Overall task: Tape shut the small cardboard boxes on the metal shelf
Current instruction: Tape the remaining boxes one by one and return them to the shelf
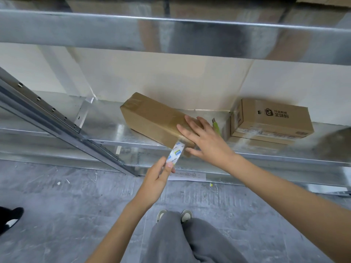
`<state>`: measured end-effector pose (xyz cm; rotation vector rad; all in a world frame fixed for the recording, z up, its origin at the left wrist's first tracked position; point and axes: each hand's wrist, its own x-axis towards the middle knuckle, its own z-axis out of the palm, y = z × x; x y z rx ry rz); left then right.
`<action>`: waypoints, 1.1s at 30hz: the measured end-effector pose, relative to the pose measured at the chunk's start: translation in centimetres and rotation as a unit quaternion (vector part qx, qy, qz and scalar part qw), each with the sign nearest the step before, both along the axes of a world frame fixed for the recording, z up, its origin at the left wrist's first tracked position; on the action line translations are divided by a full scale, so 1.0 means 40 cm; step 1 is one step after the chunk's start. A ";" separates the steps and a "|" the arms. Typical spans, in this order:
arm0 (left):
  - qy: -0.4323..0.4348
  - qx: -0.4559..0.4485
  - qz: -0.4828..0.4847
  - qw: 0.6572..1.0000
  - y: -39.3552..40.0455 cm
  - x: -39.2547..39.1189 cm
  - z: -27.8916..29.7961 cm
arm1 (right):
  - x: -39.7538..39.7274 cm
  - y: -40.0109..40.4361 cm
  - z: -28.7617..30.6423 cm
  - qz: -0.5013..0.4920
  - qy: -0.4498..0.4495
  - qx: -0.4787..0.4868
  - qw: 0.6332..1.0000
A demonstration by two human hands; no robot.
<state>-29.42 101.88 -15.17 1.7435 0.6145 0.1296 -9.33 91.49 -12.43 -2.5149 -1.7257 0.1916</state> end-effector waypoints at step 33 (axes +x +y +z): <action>0.195 0.150 -0.092 0.965 0.069 0.319 0.170 | 0.017 0.035 -0.073 -0.257 0.551 0.244 0.756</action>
